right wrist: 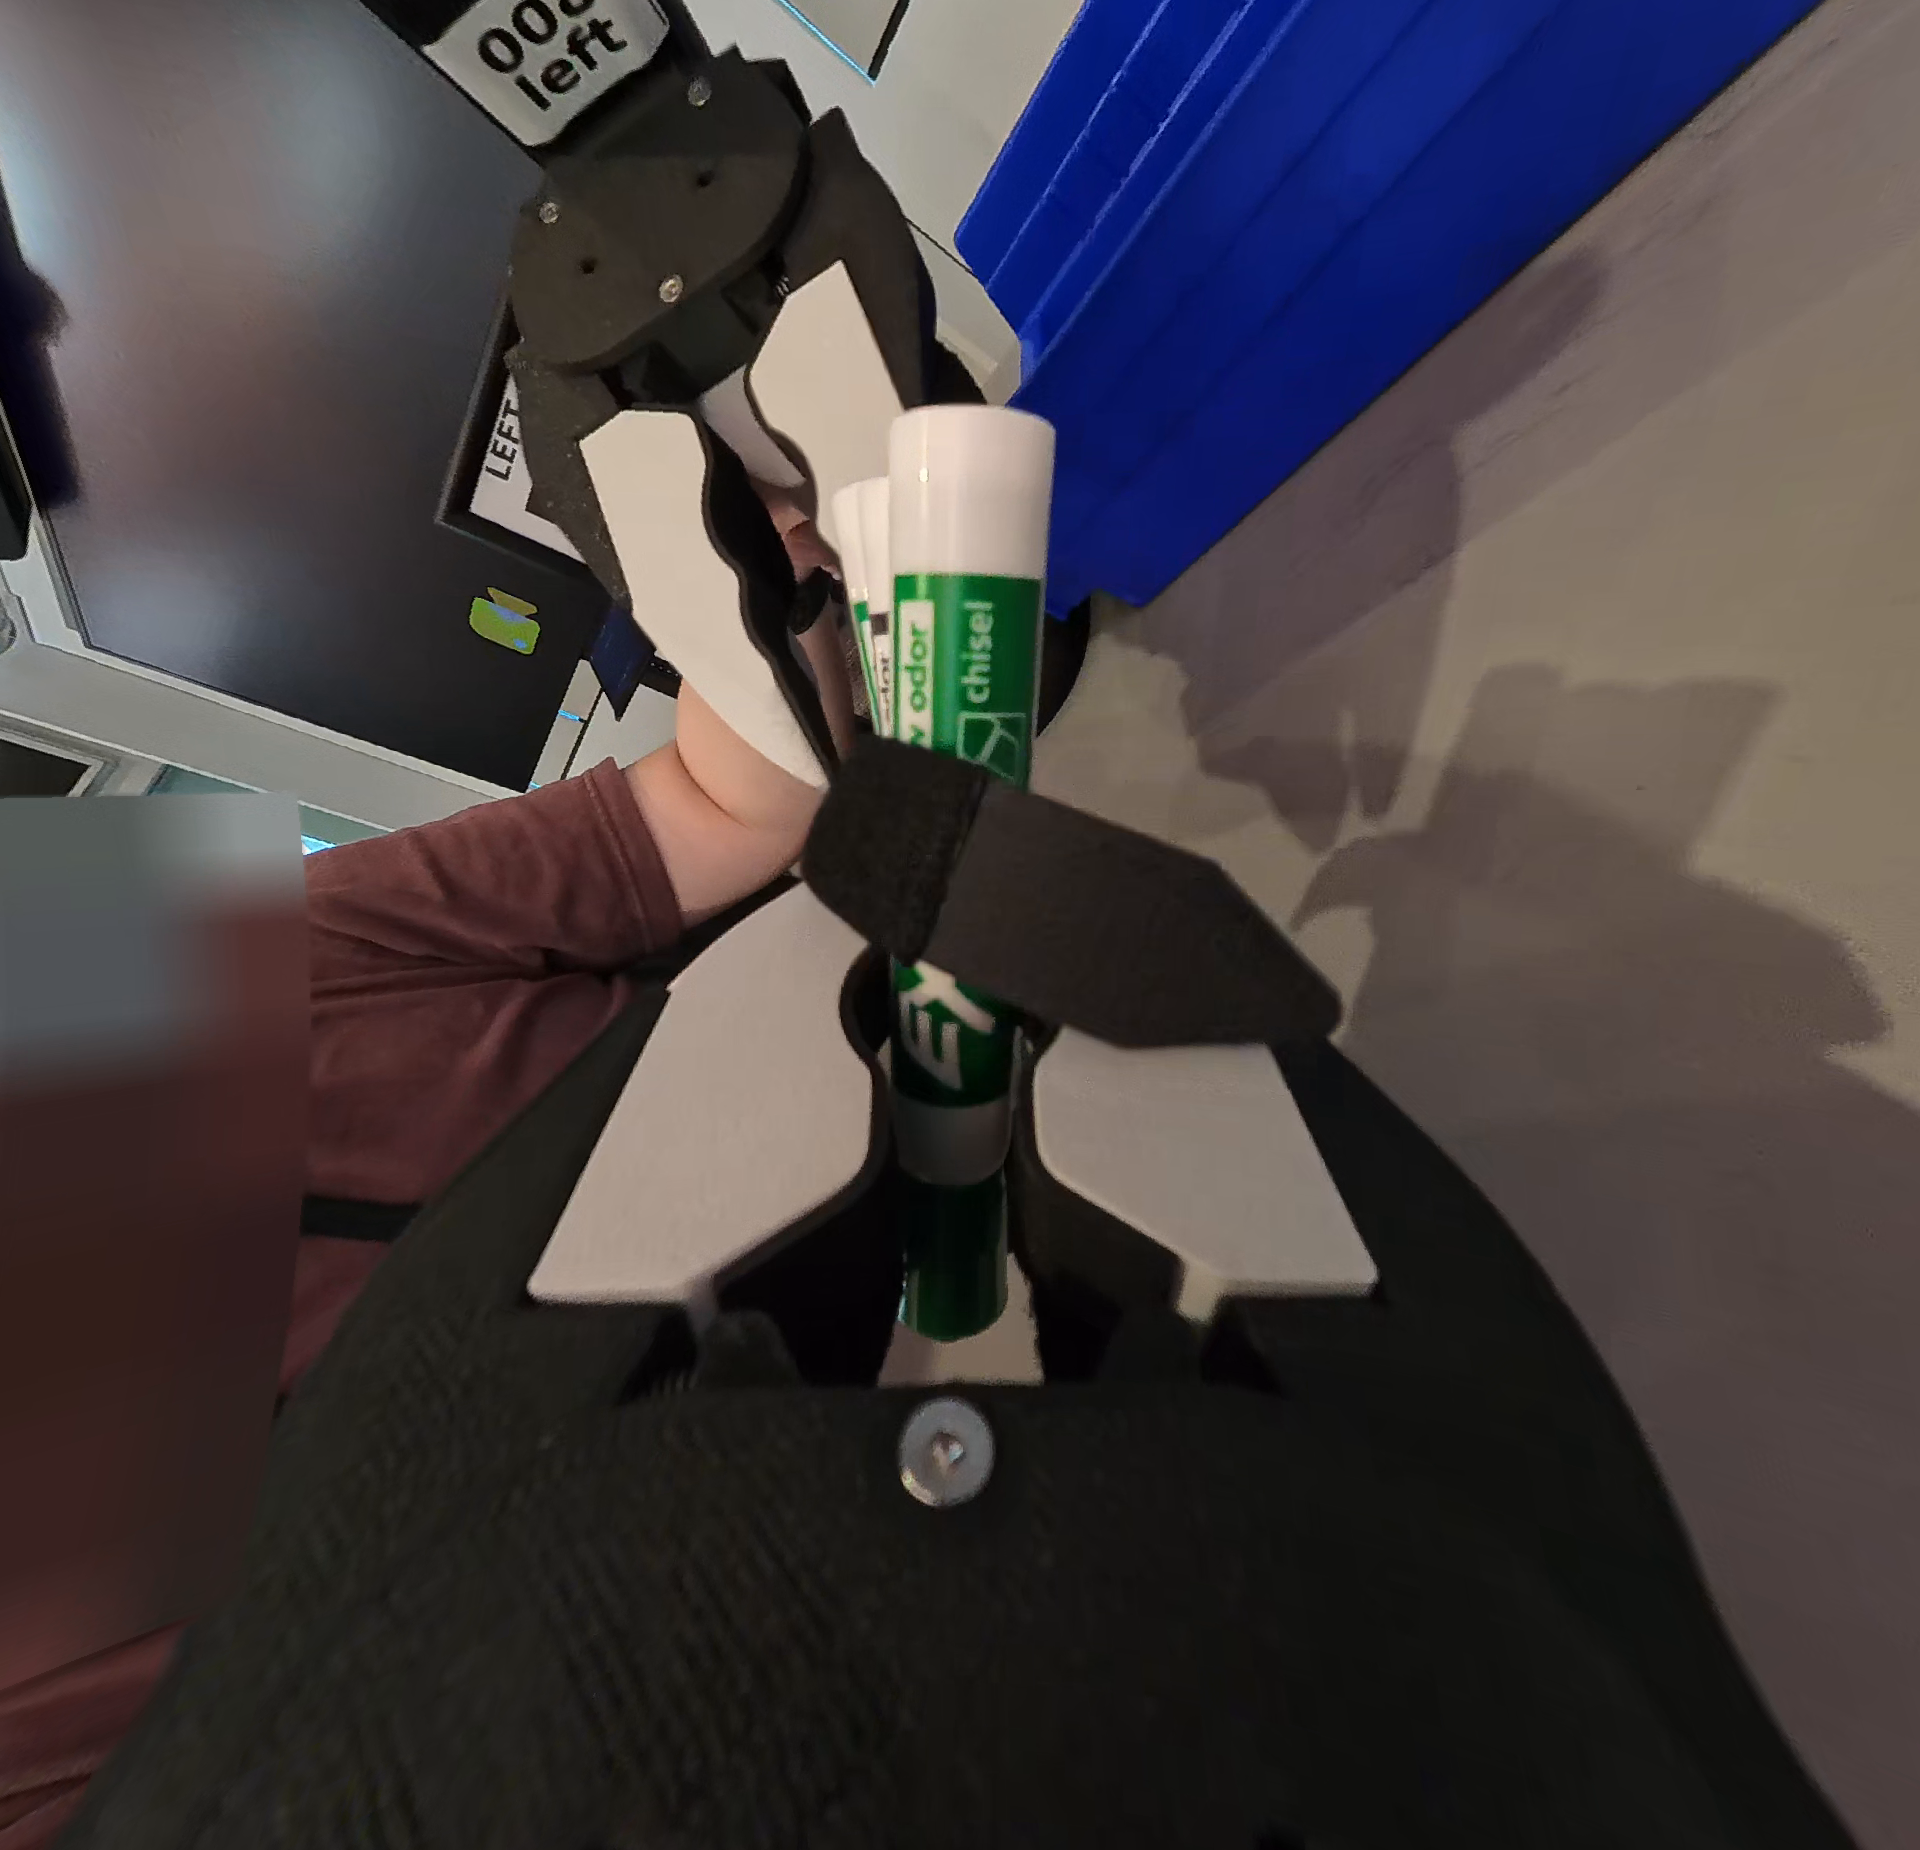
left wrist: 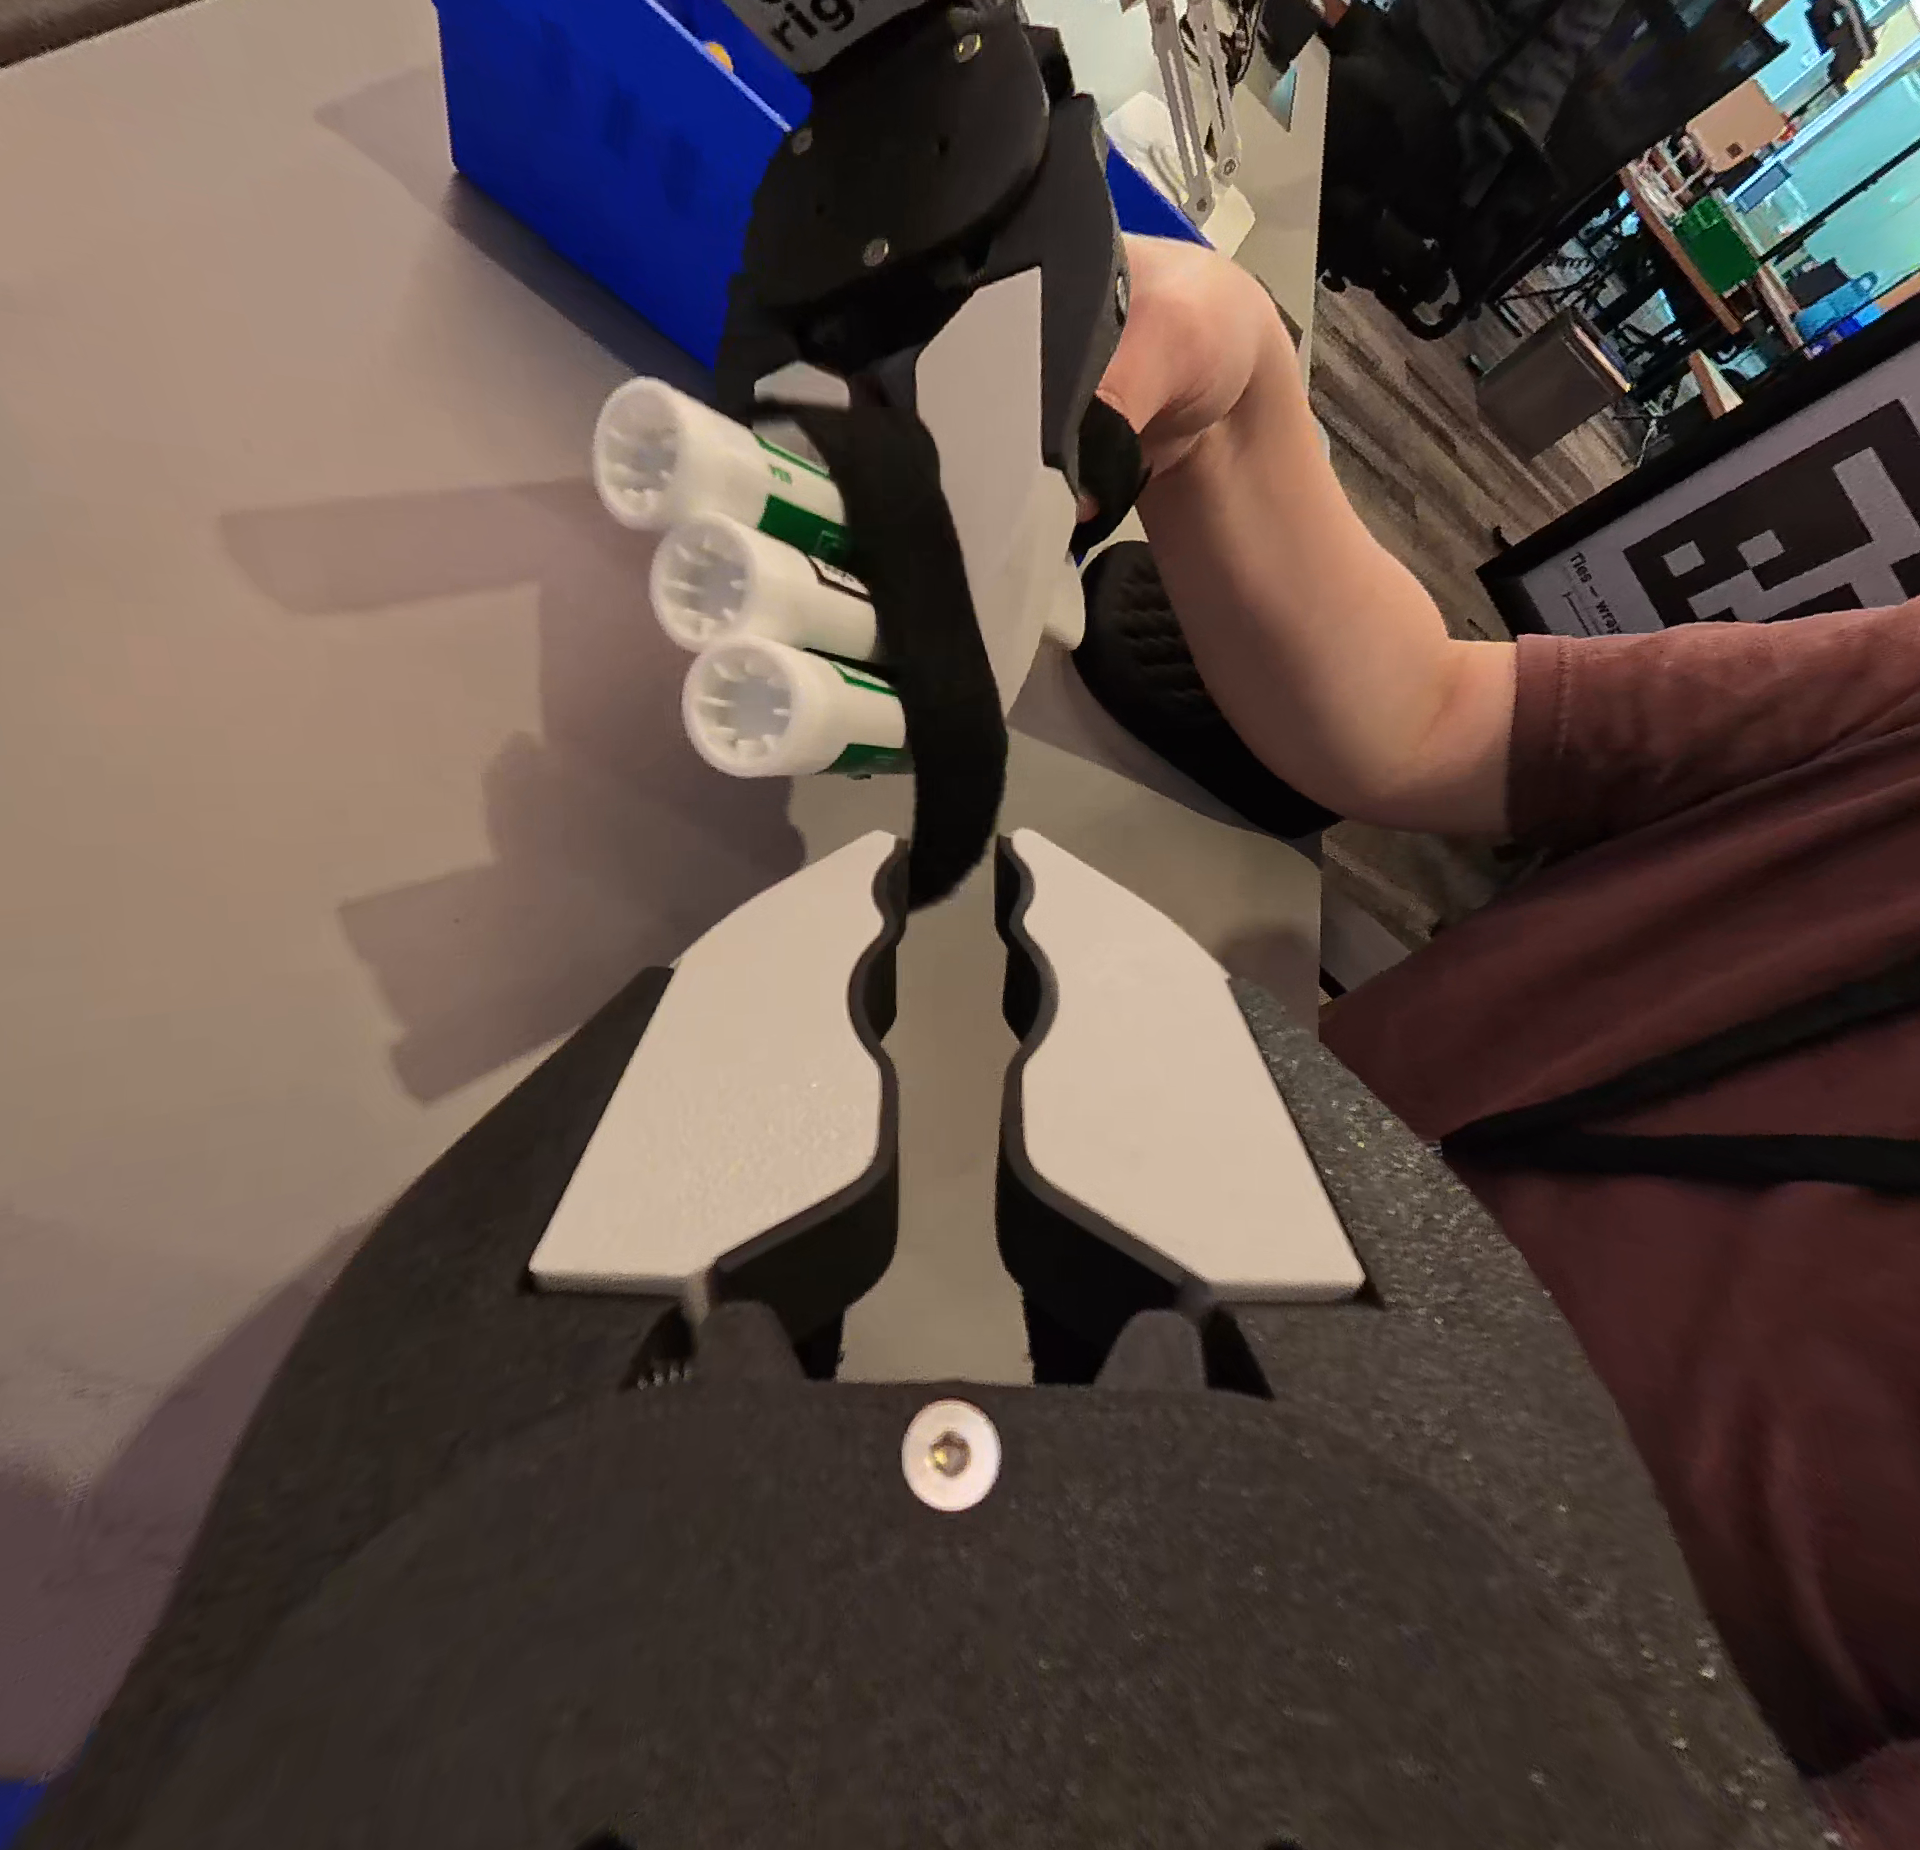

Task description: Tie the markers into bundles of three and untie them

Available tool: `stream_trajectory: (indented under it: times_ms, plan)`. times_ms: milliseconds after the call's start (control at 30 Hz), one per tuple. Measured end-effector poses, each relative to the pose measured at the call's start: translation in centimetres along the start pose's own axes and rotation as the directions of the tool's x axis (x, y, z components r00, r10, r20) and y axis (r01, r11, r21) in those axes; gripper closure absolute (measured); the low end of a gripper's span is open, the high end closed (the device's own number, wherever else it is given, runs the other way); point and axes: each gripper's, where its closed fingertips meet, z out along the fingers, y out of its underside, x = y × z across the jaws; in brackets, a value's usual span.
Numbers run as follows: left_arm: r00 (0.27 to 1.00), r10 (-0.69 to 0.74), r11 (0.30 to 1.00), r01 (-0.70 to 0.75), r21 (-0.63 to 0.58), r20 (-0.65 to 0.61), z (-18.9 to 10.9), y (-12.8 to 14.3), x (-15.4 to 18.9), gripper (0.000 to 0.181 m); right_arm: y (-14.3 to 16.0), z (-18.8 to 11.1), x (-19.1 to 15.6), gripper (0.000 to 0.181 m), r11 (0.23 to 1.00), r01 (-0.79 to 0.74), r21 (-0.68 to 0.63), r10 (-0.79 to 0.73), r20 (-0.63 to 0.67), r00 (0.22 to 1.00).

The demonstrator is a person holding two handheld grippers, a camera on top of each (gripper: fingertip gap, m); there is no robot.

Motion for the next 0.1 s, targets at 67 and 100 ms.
stream_trajectory:
  times_ms: [67, 100]
  plan:
    - [1.0, -0.004, 1.0, 0.004, -0.01, 0.022, -0.22, 0.34, -0.32, 0.164, 0.07, 0.09, -0.02, 0.161, 1.0, -0.001, -0.004, 0.001, 0.006, 1.0]
    - [0.999, 0.002, 1.0, -0.001, -0.01, 0.047, -0.45, 0.42, -0.6, 0.163, 0.1, 0.16, -0.08, 0.162, 1.0, -0.004, -0.004, 0.004, 0.015, 1.0]
